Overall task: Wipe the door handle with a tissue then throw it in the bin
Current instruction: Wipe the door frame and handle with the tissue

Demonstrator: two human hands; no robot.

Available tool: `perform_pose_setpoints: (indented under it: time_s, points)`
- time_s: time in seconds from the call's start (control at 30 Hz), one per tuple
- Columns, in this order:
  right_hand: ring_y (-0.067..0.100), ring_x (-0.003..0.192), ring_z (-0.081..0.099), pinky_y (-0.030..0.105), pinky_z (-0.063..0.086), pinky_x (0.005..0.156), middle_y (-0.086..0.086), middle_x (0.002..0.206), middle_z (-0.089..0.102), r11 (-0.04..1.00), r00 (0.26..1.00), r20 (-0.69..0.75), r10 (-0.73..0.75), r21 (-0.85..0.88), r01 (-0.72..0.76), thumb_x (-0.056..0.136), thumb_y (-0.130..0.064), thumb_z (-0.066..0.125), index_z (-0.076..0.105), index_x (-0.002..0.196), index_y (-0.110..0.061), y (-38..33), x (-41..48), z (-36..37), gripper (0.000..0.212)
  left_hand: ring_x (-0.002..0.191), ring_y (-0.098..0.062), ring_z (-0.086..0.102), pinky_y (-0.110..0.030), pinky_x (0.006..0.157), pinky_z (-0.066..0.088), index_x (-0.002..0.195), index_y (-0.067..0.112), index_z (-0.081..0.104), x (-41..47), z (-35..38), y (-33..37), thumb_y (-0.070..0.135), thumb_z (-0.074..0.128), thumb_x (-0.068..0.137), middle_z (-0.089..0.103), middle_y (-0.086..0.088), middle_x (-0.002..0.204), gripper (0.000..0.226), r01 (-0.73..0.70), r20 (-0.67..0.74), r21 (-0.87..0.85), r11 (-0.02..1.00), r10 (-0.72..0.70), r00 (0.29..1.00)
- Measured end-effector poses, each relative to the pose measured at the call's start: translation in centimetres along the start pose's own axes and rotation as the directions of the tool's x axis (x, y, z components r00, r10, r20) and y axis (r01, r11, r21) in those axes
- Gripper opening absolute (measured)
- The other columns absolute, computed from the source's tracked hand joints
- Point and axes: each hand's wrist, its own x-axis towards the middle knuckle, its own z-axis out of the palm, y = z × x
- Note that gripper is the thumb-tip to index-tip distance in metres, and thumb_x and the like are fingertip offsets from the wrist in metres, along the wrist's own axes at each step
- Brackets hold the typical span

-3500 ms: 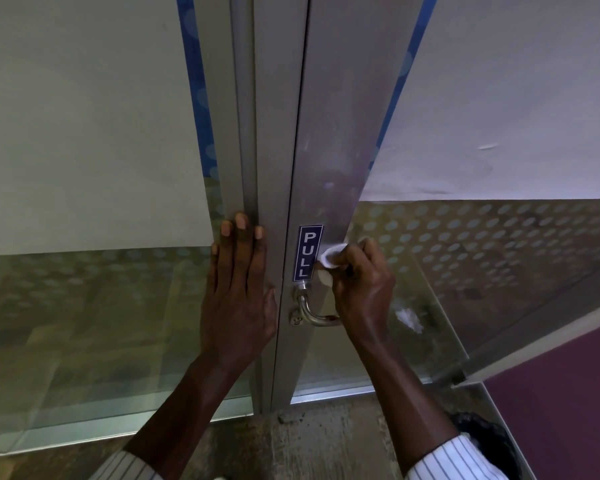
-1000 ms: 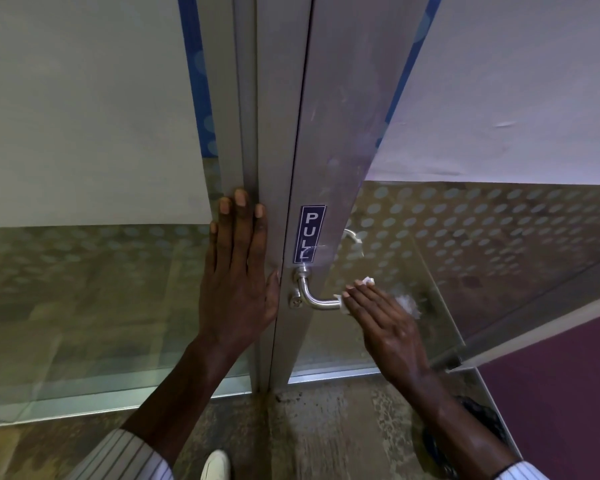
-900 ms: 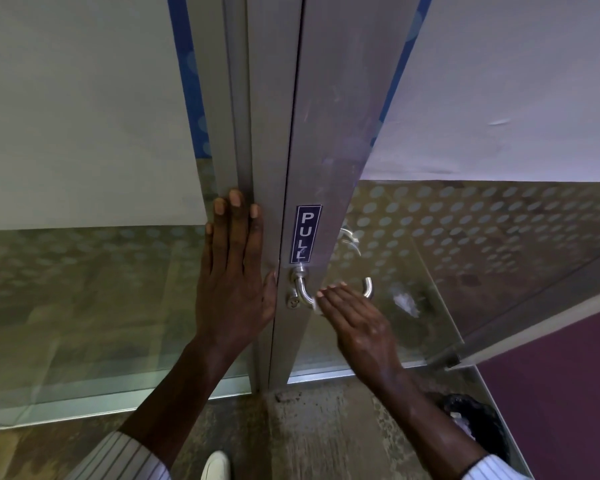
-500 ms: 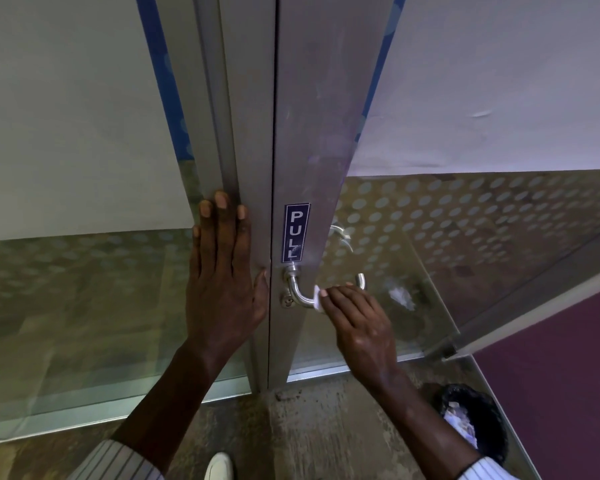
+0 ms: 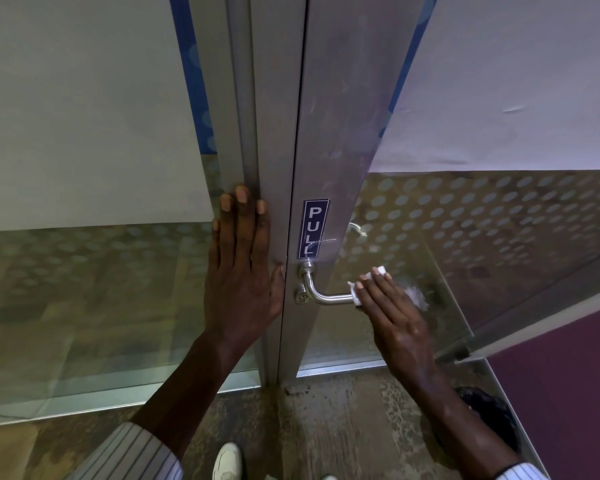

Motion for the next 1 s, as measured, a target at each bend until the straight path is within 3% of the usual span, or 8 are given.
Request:
perform_pose_setpoints:
  time_s: [0.07,0.13,0.23,0.43,0.57,0.7,0.87,1.0]
  points:
    - [0.028,0.143,0.060,0.048,0.050,0.117,0.011,0.148,0.067,1.000,1.000,-0.013,0.021,-0.019,-0.021,0.089,0.017,0.071,0.068,0.142,-0.007,-2.1,0.1,0.9,0.059,0.166,-0.031,-0.021,-0.046,0.138,-0.001,0.168,0.001,0.008,0.0,0.0,0.0,0.035,0.073,0.097,-0.013,-0.011,0.177,0.103,0.003,0.001,-0.010,1.000,-0.003,1.000]
    - [0.027,0.139,0.064,0.048,0.056,0.111,0.011,0.144,0.070,0.999,0.999,-0.054,0.009,-0.030,-0.011,0.097,0.015,0.056,0.070,0.140,-0.007,-4.4,0.6,1.8,0.051,0.166,-0.031,-0.021,-0.048,0.138,0.001,0.168,0.000,0.009,-0.1,-0.1,0.0,0.037,0.070,0.099,-0.014,-0.012,0.177,0.100,0.005,0.001,-0.014,1.000,-0.005,1.000]
    - [0.027,0.139,0.064,0.047,0.053,0.115,0.013,0.146,0.068,1.000,0.997,-0.072,0.005,-0.026,-0.007,0.110,0.005,0.028,0.068,0.141,-0.004,-7.8,1.7,3.0,0.052,0.166,-0.030,-0.021,-0.046,0.138,0.000,0.169,0.001,0.006,-0.1,-0.1,0.0,0.039,0.069,0.100,-0.017,-0.011,0.177,0.101,0.004,0.001,-0.002,1.000,-0.004,1.000]
    - [0.029,0.138,0.065,0.047,0.052,0.117,0.017,0.147,0.067,0.997,0.994,-0.076,0.073,-0.025,-0.075,0.112,0.002,0.023,0.069,0.138,0.000,-10.4,2.3,3.7,0.053,0.167,-0.031,-0.021,-0.045,0.138,-0.003,0.169,0.001,0.007,-0.1,0.1,-0.1,0.039,0.068,0.099,-0.014,-0.012,0.177,0.100,-0.009,-0.003,0.015,1.000,0.009,1.000]
    - [0.028,0.140,0.063,0.048,0.053,0.115,0.013,0.146,0.068,0.998,0.995,-0.086,0.059,0.008,-0.058,0.113,0.002,0.027,0.072,0.136,-0.003,-9.2,1.3,2.7,0.050,0.167,-0.031,-0.019,-0.047,0.138,-0.001,0.169,0.000,0.007,-0.1,0.3,0.0,0.037,0.068,0.100,-0.011,-0.014,0.177,0.099,-0.002,-0.014,-0.010,1.000,0.002,1.000]
    - [0.029,0.148,0.054,0.049,0.051,0.118,0.013,0.152,0.063,0.984,0.981,-0.085,0.176,0.029,-0.174,0.094,0.017,0.055,0.066,0.143,-0.004,-7.0,-0.1,2.0,0.055,0.167,-0.032,-0.018,-0.048,0.138,0.000,0.168,-0.001,0.010,-0.1,0.3,-0.2,0.034,0.070,0.099,-0.002,-0.020,0.178,0.098,-0.003,-0.011,-0.024,1.000,0.002,1.000]
    - [0.032,0.159,0.038,0.054,0.053,0.115,0.017,0.164,0.049,0.916,0.924,-0.055,0.380,0.162,-0.367,0.093,0.021,0.051,0.056,0.151,0.000,-4.8,-0.1,1.5,0.062,0.167,-0.031,-0.018,-0.048,0.138,0.001,0.168,-0.001,0.011,-0.1,0.3,-0.2,0.035,0.069,0.100,0.007,-0.028,0.176,0.096,-0.008,-0.020,-0.021,1.000,0.007,1.000]
    - [0.030,0.158,0.040,0.051,0.048,0.120,0.015,0.165,0.047,0.834,0.871,-0.074,0.485,0.339,-0.435,0.093,0.023,0.056,0.056,0.151,0.000,-5.1,0.7,2.0,0.062,0.167,-0.031,-0.019,-0.047,0.138,0.000,0.168,0.000,0.010,-0.1,0.3,-0.2,0.036,0.070,0.099,0.004,-0.026,0.177,0.098,-0.006,-0.014,-0.022,1.000,0.006,1.000]
